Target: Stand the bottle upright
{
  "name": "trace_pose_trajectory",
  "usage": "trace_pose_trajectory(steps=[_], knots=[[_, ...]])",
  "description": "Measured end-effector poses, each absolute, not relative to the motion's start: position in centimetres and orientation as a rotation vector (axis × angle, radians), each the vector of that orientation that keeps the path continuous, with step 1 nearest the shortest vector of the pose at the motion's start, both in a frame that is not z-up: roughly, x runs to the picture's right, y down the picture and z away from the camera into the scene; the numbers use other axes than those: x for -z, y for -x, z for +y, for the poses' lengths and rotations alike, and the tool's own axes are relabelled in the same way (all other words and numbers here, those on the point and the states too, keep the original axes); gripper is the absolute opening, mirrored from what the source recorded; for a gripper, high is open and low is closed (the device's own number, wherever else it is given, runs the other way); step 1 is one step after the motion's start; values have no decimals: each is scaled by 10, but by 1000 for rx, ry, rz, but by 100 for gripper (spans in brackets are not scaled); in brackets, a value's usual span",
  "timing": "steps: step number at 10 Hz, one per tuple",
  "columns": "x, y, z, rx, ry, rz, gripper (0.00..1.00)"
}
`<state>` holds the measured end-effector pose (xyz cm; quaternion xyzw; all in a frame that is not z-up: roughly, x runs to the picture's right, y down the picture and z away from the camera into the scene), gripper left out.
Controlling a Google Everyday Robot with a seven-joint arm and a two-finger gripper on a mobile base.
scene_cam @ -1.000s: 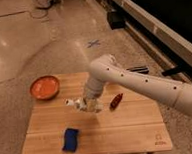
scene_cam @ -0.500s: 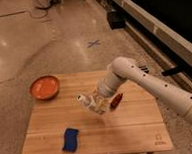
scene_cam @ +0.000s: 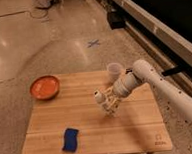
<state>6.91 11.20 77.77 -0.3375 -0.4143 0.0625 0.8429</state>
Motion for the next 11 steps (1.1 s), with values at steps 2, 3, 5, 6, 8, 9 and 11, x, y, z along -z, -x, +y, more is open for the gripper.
trace_pose_trajectory(steps=[2, 3, 5, 6, 8, 9, 11], knots=[[-785, -91, 111, -175, 695, -896, 0], [-789, -104, 111, -201, 684, -913, 0], [-795, -119, 112, -234, 667, -934, 0], [-799, -126, 113, -254, 660, -947, 0], [-804, -138, 115, -289, 648, -968, 0], [-805, -144, 115, -305, 641, -977, 1], [-809, -154, 118, -337, 626, -995, 16]])
